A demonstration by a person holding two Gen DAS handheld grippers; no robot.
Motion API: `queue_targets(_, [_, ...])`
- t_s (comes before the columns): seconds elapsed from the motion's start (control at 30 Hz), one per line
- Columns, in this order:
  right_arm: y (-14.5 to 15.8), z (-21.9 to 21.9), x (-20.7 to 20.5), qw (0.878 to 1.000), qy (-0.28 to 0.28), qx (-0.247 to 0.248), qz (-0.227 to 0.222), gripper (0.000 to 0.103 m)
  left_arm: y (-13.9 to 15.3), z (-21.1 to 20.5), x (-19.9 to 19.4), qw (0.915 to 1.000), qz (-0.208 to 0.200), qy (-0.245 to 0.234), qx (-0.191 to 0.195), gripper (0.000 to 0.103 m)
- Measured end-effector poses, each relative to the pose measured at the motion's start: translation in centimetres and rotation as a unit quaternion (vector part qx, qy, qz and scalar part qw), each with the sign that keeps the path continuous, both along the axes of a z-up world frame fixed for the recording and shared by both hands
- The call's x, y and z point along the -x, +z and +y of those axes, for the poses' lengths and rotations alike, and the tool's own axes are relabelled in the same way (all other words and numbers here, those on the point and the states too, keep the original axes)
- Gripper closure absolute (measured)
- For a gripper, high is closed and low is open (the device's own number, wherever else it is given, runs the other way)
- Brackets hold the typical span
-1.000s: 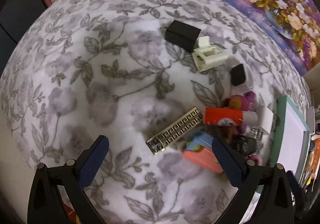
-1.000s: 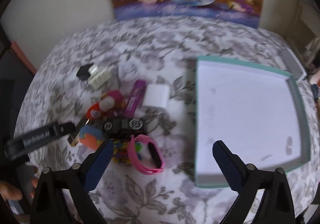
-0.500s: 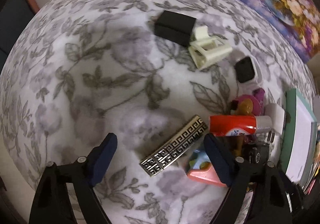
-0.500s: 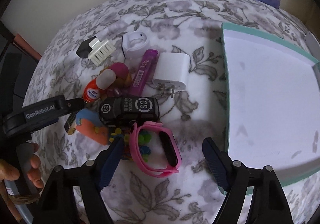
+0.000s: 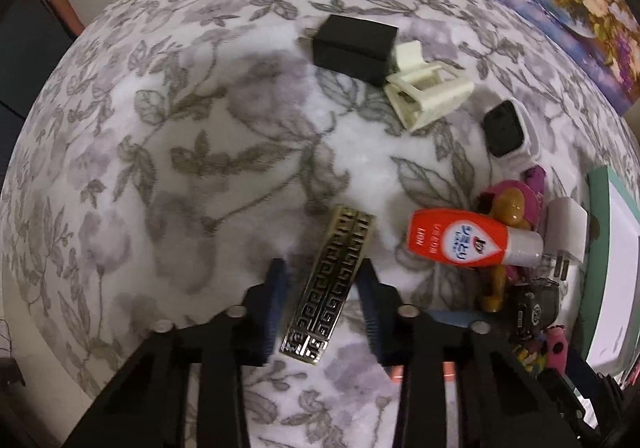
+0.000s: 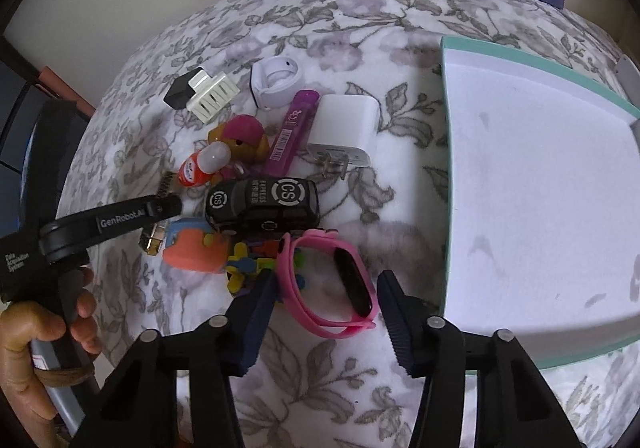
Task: Organize rigid objects
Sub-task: 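Grasp the gold patterned bar with the left tool while the right tool grasps the pink watch band, then carry the gold bar and pink band into the tray and open both tools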
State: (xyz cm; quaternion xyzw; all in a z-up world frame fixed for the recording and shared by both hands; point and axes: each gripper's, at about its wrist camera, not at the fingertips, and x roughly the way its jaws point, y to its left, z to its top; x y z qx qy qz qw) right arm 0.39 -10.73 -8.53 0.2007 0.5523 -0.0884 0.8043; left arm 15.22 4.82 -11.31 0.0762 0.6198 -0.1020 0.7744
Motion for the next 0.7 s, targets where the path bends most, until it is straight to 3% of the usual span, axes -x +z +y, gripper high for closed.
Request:
queue_targets(0.13, [-0.3,-0.5,0.1,1.000,-0.005,-0.009,0.004,0.050,-0.2,0.2,-0.1,0.9999,-0.004,0.010,0.003,0.079])
queue_targets(0.5, [-0.5,-1.3,0.2,1.000,-0.010,-0.024,0.002,0.053,0.9,3.5,-0.6,0.9994,-0.003,0.031,0.017,0.082])
queue_targets(0.63, [0.1,-1.3,0.2,1.000,-0.003,-0.028,-0.010,0.074,2.5,3.8,-0.2,0.9991,-0.016,0.033,0.023,0.082])
queue_targets(0.7, [0.2,-1.3,0.3,1.000,-0.001,-0.024,-0.009,0.076,3.3,4.0,-0.1,0.9989,-0.023,0.034,0.023,0.082])
